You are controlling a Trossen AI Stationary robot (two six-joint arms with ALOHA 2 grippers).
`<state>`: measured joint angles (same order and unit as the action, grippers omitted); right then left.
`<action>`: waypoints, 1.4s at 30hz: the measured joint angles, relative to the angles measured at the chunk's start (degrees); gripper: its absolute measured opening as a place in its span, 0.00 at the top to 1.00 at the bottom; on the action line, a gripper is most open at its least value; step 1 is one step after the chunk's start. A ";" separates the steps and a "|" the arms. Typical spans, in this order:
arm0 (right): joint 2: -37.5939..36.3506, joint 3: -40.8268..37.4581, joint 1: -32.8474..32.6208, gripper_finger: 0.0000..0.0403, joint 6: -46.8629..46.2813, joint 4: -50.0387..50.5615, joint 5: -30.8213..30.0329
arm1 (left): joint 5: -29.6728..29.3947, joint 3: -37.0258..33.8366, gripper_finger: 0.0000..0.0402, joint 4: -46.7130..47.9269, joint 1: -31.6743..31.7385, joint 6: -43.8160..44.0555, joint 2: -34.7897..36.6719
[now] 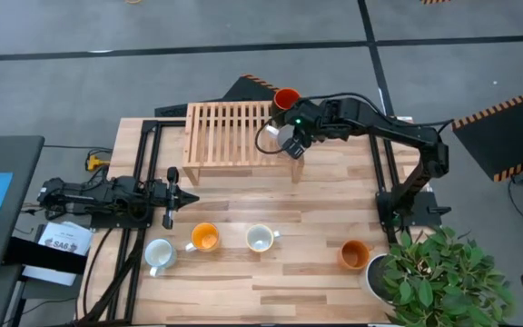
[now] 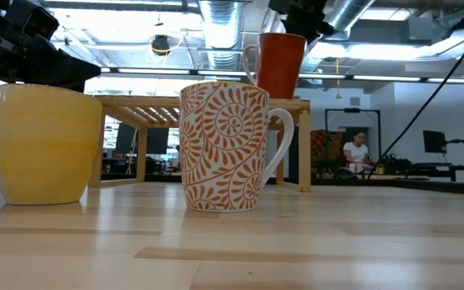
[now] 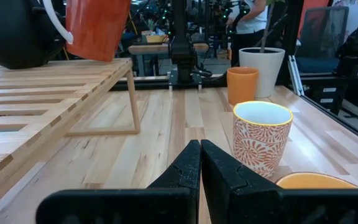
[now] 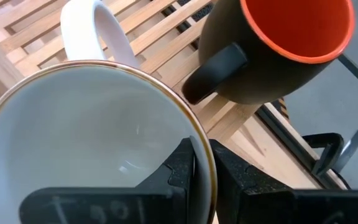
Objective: Place coffee mugs
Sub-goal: Put the orange mug on the shelf
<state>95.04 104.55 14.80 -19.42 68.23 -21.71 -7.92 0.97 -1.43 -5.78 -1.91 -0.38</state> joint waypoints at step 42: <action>0.01 0.00 0.08 0.84 -0.68 -1.36 3.70 | 0.00 0.00 1.00 0.00 -0.01 0.00 0.00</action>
<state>95.04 104.55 14.88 -20.10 66.87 -18.01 -7.92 0.97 -1.43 -5.79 -1.91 -0.38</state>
